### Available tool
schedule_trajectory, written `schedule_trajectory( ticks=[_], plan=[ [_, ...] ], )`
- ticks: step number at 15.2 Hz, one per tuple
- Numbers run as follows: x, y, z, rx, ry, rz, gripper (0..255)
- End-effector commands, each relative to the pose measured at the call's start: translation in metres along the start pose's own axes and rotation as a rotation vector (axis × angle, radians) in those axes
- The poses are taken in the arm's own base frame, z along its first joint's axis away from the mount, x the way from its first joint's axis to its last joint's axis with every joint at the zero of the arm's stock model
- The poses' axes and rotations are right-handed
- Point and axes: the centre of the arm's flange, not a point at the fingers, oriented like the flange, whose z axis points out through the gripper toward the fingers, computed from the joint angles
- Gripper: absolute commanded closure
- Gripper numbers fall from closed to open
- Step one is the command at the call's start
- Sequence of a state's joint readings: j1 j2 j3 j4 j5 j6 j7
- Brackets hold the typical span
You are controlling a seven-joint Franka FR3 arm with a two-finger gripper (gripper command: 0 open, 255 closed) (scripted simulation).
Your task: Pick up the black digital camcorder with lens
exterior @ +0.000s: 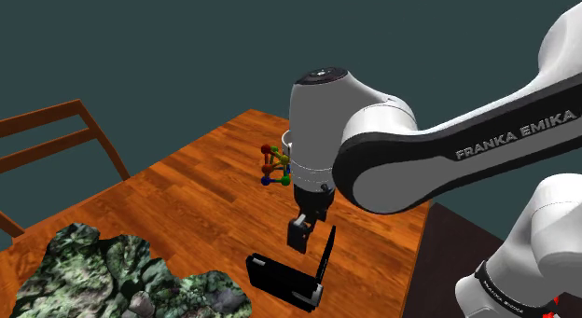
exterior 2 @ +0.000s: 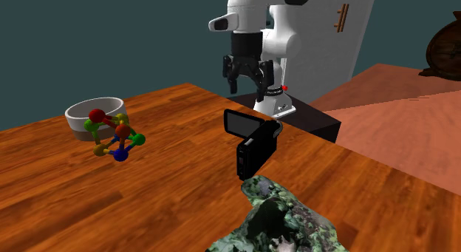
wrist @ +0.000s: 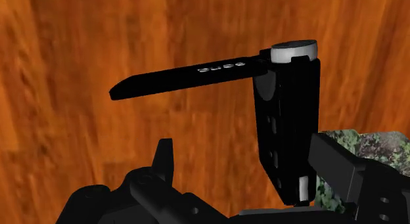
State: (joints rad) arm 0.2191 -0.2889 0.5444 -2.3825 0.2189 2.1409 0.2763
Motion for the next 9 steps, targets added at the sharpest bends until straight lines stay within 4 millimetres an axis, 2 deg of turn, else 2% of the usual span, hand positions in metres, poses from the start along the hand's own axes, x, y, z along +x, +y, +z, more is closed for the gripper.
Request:
schedule_trajectory(
  ticks=[1,6,9],
  plan=[
    [0.007,-0.020,0.017,0.000,0.003,-0.027,0],
    [0.019,-0.073,0.055,-0.006,0.008,-0.095,0],
    [0.019,-0.076,0.068,-0.006,0.008,-0.098,0]
  ],
)
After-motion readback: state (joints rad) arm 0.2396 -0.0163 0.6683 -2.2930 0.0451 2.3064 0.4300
